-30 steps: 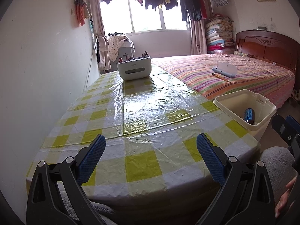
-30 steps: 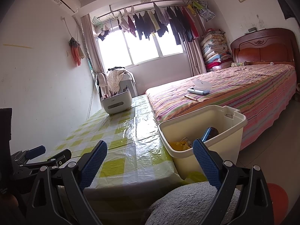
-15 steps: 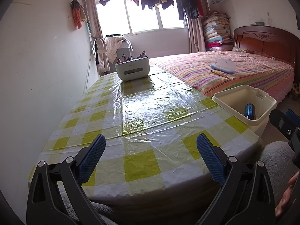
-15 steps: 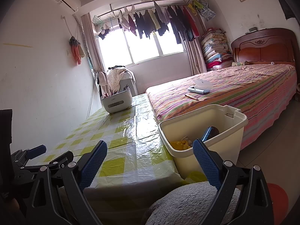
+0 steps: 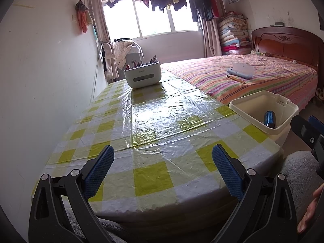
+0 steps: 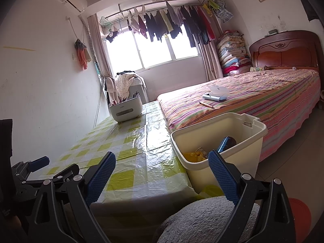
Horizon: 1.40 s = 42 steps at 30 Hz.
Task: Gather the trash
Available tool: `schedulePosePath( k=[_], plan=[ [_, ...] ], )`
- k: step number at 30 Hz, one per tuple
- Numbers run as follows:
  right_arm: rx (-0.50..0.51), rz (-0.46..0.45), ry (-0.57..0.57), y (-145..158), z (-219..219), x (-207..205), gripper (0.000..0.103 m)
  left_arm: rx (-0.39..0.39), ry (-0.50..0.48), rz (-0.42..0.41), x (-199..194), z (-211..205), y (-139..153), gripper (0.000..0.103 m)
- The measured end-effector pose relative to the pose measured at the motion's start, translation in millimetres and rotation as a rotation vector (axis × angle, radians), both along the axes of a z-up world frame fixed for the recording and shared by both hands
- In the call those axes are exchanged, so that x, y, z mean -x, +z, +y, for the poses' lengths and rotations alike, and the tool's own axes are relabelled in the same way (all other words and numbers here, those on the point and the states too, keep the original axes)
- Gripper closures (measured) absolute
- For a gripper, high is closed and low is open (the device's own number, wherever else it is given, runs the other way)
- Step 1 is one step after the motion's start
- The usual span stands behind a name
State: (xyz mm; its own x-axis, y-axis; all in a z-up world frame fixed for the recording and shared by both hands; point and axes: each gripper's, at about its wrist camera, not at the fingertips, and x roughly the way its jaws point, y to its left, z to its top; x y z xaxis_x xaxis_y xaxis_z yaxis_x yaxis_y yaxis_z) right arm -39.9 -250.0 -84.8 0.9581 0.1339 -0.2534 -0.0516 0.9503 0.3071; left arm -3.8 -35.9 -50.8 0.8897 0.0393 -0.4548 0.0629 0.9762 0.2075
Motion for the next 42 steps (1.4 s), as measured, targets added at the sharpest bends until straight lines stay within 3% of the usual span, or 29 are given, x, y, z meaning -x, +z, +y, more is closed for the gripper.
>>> schedulePosePath(
  k=[42],
  plan=[
    [-0.001, -0.002, 0.000, -0.3, -1.9, 0.0, 0.013, -0.039, -0.009, -0.014, 3.4, -3.3, 0.5, 0.007]
  ],
)
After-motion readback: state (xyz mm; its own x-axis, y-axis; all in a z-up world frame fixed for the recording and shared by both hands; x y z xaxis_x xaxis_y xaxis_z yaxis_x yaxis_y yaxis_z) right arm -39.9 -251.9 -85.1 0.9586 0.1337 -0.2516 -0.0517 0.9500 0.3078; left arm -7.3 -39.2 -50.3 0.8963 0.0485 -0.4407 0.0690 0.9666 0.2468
